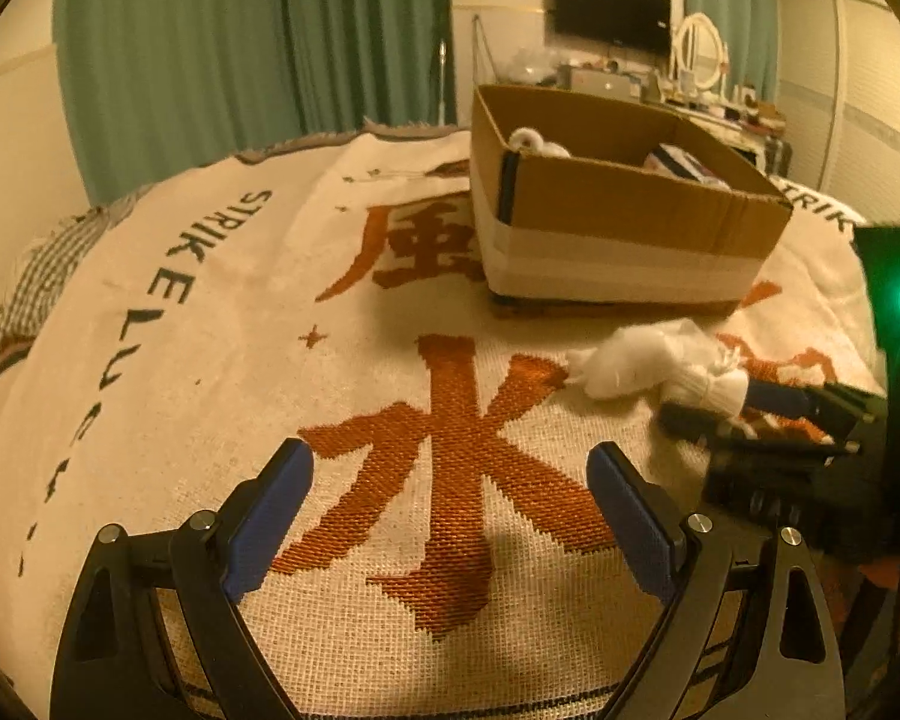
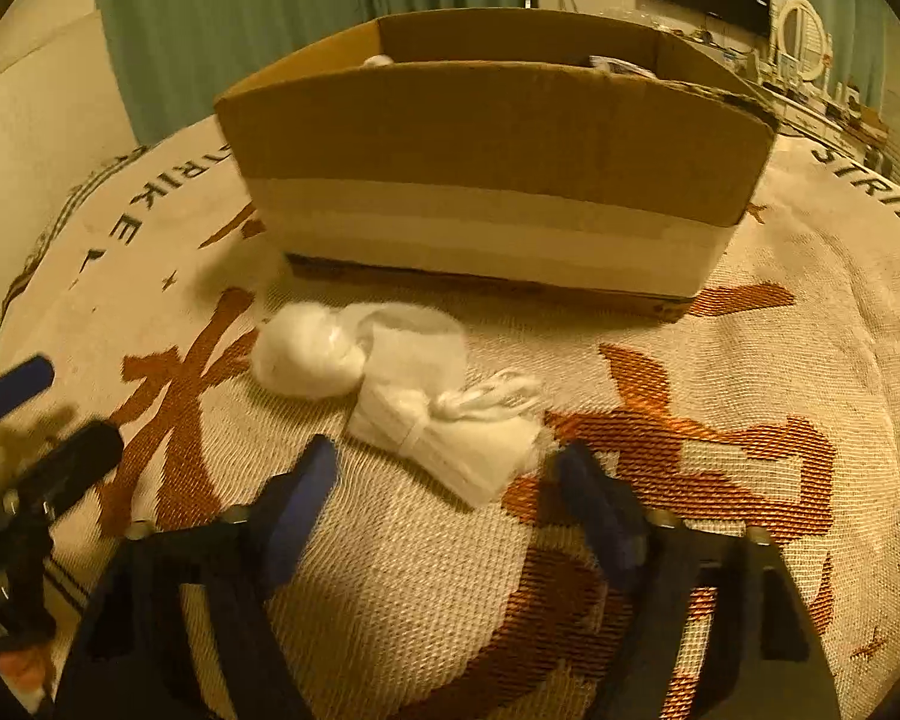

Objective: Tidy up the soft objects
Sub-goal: 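Grasp the white cloth with the left gripper while the right grasps the white mask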

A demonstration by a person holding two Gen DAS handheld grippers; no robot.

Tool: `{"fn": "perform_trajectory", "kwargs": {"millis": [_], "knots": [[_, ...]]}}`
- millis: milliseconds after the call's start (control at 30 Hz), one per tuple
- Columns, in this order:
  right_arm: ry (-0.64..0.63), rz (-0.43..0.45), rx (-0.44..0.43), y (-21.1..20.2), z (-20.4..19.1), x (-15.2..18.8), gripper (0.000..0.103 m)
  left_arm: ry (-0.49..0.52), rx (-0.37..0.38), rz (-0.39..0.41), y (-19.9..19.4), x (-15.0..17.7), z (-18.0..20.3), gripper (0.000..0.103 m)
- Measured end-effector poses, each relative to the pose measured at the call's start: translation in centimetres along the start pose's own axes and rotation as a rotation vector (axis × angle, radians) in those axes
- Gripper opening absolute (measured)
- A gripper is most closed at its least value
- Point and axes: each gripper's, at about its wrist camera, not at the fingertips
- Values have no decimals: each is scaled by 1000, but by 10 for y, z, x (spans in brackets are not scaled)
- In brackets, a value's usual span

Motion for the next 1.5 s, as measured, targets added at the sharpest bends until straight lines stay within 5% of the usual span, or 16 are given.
{"fn": "perform_trajectory", "kwargs": {"millis": [100, 200, 300, 400, 667, 833, 1000, 1067, 1200, 1500], "knots": [[40, 3, -25, -5, 10, 1, 52, 18, -7, -11, 4, 1, 4, 94], [41, 2, -26, -13, 18, 6, 23, 37, 10, -31, 5, 2, 13, 94], [32, 2, -21, -23, 26, 13, 20, 73, 41, -49, 7, 2, 29, 94], [32, 12, -29, -31, 33, 12, 5, 130, 53, -49, 8, 0, 46, 94], [95, 33, -73, -36, 49, 6, 5, 155, 67, -26, 25, -28, 58, 93], [157, 24, -50, -31, 60, 3, 27, 119, 145, -42, 53, -40, 60, 87], [190, 26, -40, -29, 67, 1, 29, 80, 251, -86, 71, -40, 58, 43], [192, 25, -38, -28, 66, 0, 30, 58, 272, -80, 66, -39, 54, 40], [175, 50, -37, -29, 61, -2, 56, 46, 238, -58, 45, -36, 42, 39], [71, 15, -88, -8, 22, -6, 66, 6, 124, -37, 30, -32, 14, 39]]}}
Point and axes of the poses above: each gripper's, at about its wrist camera, not at the fingertips, and y roughly the way its jaws point, z to its right, x to its underside, and after that the axes turned 9 degrees about x, right-handed
